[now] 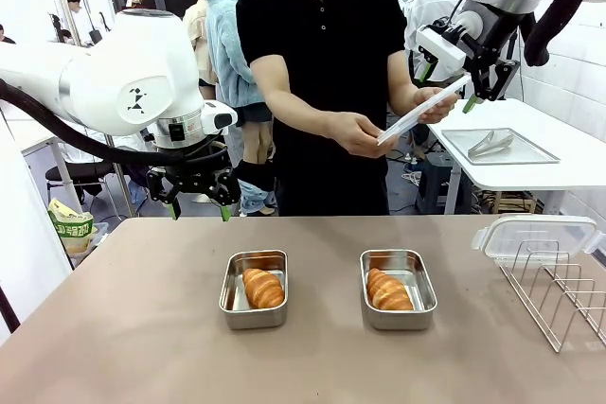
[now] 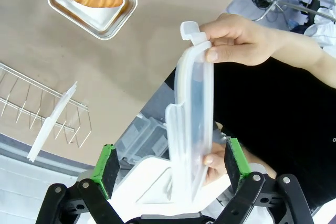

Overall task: Place the bread in airtight containers.
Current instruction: Pick up one Airtight Container lid and hand it to the human.

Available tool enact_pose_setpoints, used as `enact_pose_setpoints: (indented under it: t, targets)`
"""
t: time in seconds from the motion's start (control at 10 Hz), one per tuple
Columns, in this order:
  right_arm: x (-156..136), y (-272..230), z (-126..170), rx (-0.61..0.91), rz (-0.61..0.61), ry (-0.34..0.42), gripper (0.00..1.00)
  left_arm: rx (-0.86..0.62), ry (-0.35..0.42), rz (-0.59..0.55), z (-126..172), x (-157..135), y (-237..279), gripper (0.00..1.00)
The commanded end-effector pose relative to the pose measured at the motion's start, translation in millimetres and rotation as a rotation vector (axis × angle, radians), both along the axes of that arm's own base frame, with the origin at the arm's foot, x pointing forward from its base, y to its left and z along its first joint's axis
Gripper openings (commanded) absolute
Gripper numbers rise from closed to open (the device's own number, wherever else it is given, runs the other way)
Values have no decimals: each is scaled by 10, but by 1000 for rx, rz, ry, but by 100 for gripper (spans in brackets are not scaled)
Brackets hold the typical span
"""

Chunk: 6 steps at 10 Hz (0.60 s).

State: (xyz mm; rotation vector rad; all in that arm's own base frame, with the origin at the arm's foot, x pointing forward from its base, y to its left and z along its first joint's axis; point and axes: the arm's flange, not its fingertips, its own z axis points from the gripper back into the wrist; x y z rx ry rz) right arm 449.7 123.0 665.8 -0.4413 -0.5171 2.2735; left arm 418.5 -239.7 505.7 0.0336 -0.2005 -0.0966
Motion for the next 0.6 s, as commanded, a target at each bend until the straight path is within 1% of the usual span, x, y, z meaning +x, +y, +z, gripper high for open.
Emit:
enact_pose_setpoints:
  t: [0.0,0.5]
  targets:
    - [-1,8,5,3,4,-3,100,6,1,-2,19,5,19,100]
    - [-1,8,5,3,4,-3,100,6,1,-2,19,5,19,100]
